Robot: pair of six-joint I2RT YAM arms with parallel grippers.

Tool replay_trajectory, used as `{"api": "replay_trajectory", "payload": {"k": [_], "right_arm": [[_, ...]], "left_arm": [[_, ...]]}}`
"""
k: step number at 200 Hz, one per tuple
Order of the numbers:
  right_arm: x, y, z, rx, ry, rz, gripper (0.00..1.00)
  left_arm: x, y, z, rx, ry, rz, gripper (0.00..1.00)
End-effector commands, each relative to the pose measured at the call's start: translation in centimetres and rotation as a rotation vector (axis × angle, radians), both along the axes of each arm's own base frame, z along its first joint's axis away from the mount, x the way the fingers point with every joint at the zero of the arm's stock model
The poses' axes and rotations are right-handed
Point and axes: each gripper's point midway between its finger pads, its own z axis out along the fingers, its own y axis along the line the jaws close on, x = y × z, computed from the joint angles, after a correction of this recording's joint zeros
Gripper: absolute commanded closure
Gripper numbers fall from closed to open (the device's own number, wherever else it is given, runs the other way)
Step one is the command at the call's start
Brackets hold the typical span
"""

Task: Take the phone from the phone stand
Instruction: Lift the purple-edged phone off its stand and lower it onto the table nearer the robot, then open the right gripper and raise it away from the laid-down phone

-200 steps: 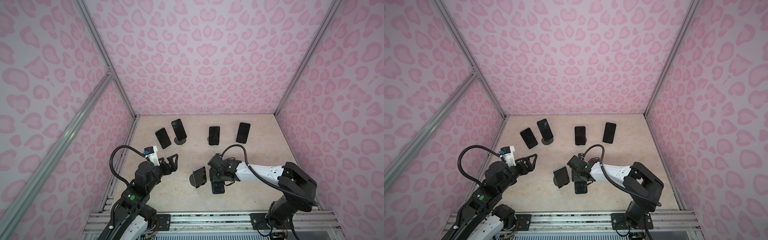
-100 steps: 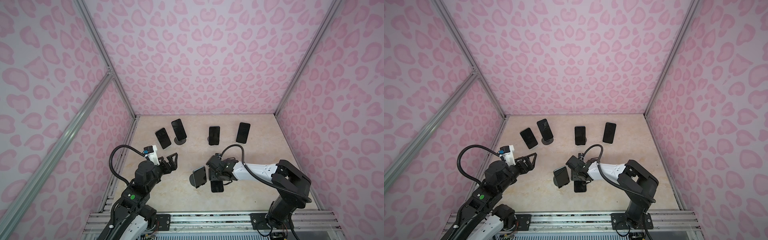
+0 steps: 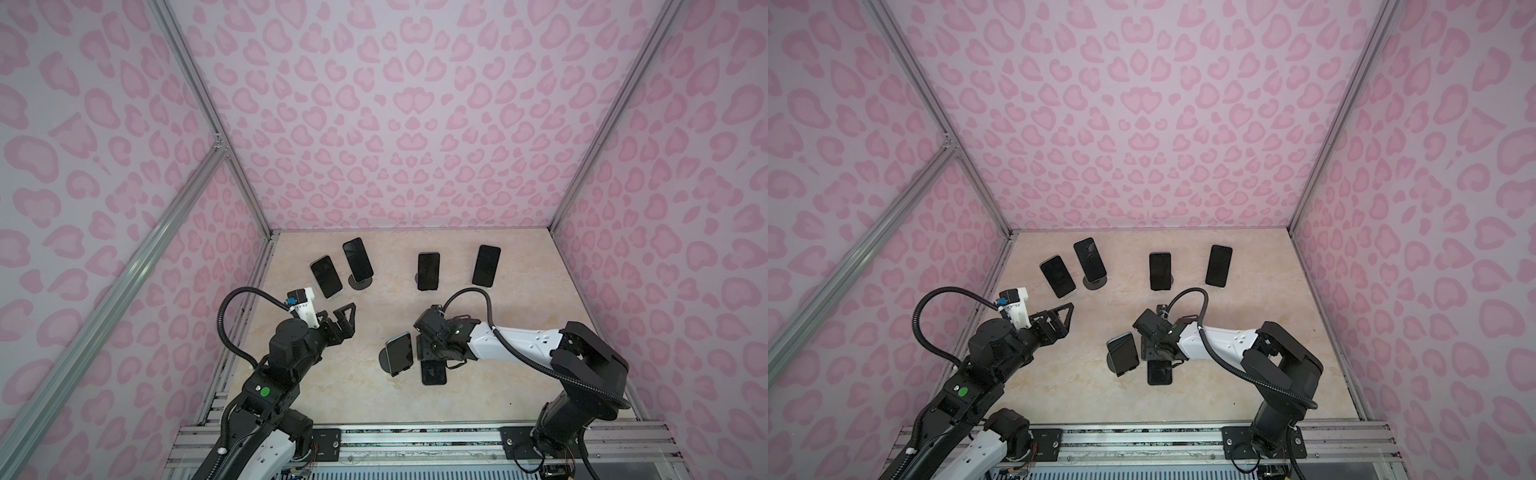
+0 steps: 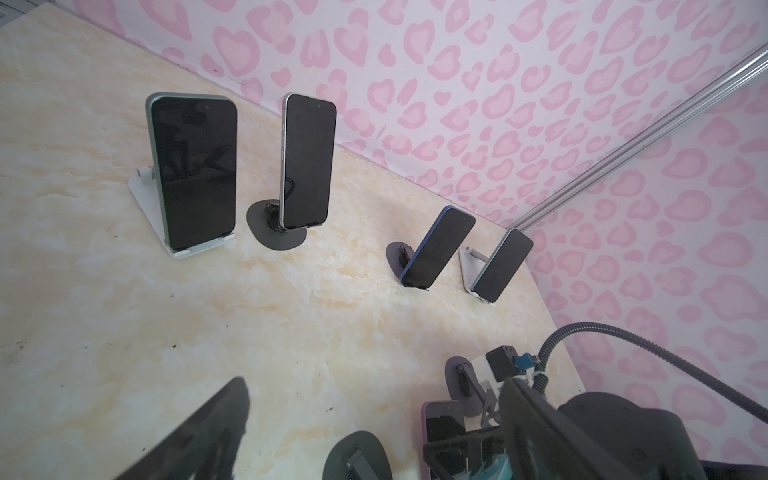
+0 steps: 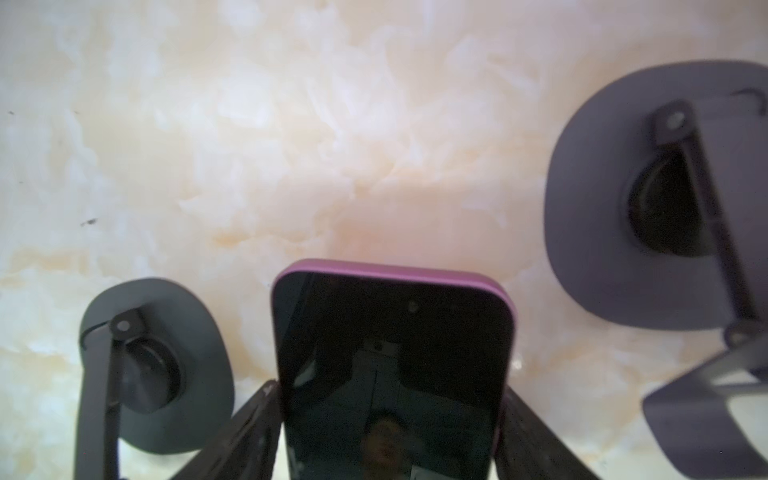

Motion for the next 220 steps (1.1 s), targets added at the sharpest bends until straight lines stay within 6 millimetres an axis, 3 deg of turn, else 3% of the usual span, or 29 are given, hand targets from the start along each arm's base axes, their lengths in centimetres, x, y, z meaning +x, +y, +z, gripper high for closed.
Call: {"api": "replay_trajectory", "payload": {"k": [1,39,87,112,141,158,220], "right_arm": [[0.0,0.1,0.3,-0.004,-0.01,0.028,0.23],[-0.1,-0.3,0.7,-0.014,-0.02,0.026,0.24],[1.2,-1.1,8.1,-0.005,-0.182,0.072,0.18],[2.5,-4.3,10.7,-0.126,-0.285,0.067,0.11],[3.8,-7.4,9.8,-0.165,-0.281,0.063,0.04],[4.7,-8.6,8.7,-0.212,-0.285,0.057,0.01],[6.1,-9.3,4.6,-0.215,-0.19,0.111,0.01]], "left_arm": [[-0.1,0.1,1.0,-0.011,-0.025,0.002,0.03],[-0.5,0.2,1.0,-0.03,-0.026,0.005,0.03],[-0.4,0.1,1.3,-0.044,-0.023,0.004,0.02],[0.0,-0.6,0.7,-0.07,0.001,-0.015,0.02],[0.4,-1.8,-0.5,-0.09,0.054,-0.058,0.02],[0.3,-3.3,-0.2,-0.104,0.057,-0.137,0.02],[0.2,-4.8,0.4,-0.096,0.054,-0.226,0.01]]}}
